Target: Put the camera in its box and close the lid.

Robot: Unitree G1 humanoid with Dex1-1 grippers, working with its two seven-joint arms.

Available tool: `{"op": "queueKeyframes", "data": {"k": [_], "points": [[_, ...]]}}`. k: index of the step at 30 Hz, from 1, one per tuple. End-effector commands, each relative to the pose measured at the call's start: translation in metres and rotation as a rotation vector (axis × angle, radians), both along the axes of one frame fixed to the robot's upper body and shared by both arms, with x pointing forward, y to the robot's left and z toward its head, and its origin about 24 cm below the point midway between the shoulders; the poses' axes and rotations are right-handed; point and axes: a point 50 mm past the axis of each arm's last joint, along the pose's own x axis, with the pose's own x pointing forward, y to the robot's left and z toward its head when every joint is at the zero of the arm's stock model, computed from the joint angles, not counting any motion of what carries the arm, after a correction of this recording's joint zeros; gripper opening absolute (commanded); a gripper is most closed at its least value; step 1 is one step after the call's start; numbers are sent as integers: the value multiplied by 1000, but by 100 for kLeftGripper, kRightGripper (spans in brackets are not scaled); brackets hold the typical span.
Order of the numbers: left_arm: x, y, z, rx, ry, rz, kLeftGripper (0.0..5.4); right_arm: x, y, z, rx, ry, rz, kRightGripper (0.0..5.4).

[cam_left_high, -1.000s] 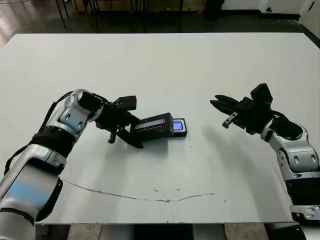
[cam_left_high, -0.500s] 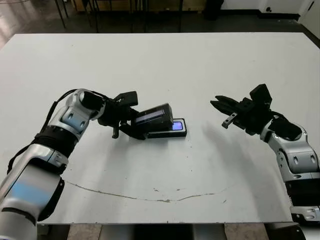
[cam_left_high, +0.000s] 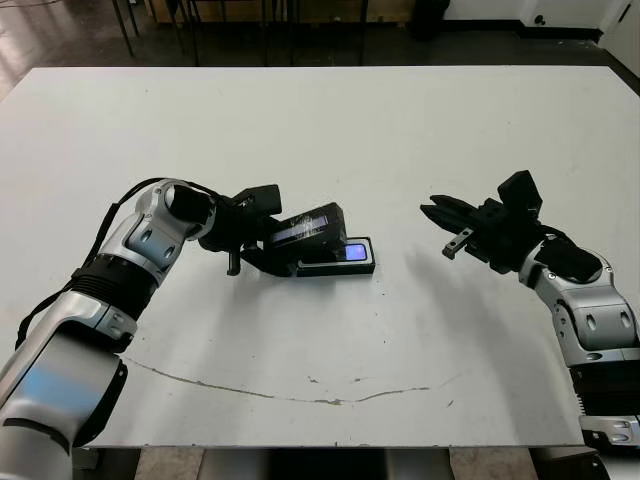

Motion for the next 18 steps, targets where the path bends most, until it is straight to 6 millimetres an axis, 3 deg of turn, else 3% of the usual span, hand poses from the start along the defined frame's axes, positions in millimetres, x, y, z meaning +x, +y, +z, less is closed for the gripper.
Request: {"op": "queueKeyframes", "data": {"k": [1,9,18], "points": [[-5,6,-11,59,66,-22,127,-2,-2,-6,-18,21,-6,0],[0,9,-12,-5,142,70,127,-2,-1,-7,-21,28,-6,0],[2,8,-23,52,169,187,127,-3,-2,-9,-6,47,-6,0]]}}
